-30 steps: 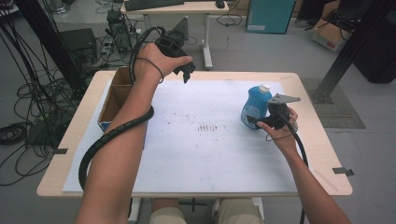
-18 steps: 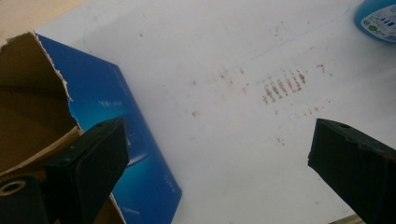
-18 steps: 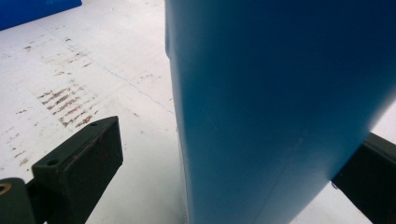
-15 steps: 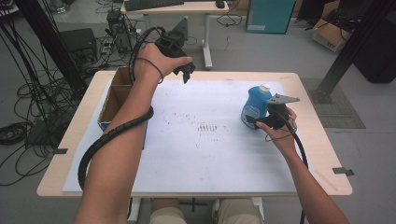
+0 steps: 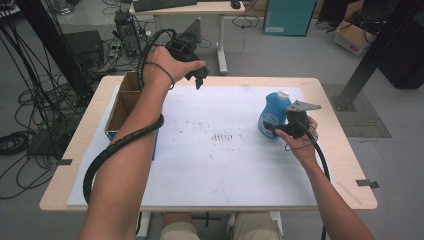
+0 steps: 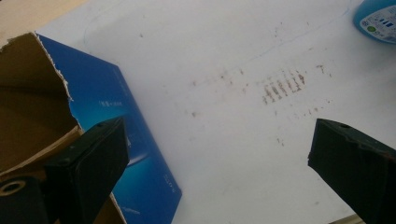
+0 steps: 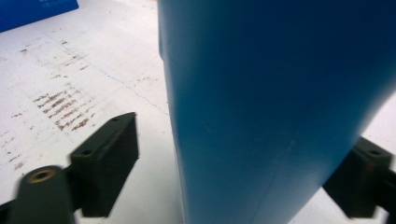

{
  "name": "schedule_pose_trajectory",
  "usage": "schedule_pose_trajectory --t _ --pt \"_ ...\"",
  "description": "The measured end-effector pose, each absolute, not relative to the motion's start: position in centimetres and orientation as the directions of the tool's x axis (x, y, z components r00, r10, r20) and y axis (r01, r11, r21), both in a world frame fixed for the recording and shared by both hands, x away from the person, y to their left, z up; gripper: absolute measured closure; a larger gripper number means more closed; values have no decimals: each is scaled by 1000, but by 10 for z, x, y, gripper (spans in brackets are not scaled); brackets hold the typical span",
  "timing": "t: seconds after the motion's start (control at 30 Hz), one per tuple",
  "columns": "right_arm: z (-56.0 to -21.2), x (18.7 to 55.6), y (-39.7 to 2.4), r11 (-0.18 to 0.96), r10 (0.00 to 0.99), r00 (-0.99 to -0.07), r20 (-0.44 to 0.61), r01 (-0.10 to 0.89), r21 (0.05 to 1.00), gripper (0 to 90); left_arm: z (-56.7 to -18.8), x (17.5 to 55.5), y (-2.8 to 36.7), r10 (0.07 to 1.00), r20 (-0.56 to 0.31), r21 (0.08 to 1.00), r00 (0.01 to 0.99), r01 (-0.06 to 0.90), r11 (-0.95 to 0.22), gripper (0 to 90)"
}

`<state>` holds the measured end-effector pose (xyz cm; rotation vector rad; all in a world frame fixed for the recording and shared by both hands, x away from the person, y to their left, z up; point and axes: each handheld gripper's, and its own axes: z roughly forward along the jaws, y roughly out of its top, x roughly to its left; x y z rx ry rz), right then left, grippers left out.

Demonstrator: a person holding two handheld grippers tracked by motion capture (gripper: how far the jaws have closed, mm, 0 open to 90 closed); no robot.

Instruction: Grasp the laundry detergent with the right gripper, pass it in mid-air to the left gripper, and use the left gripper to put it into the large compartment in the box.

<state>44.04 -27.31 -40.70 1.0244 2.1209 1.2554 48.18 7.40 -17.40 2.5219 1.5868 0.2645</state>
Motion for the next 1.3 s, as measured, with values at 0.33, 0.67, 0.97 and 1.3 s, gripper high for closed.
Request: schedule_pose_trajectory --t 0.33,0.67,0.97,1.3 --pt "-409 442 -272 320 791 -610 -41 356 878 317 -175 481 75 904 70 220 421 878 -426 55" --pt "-410 444 -273 322 792 -608 -47 353 879 396 -174 483 75 899 80 227 430 871 -436 55" --pt "-410 444 -274 319 791 -610 -42 353 880 403 -174 482 75 901 78 217 426 875 -433 56" --pt "-410 444 -274 319 791 -611 -42 353 880 406 -174 482 73 900 77 215 430 874 -436 55"
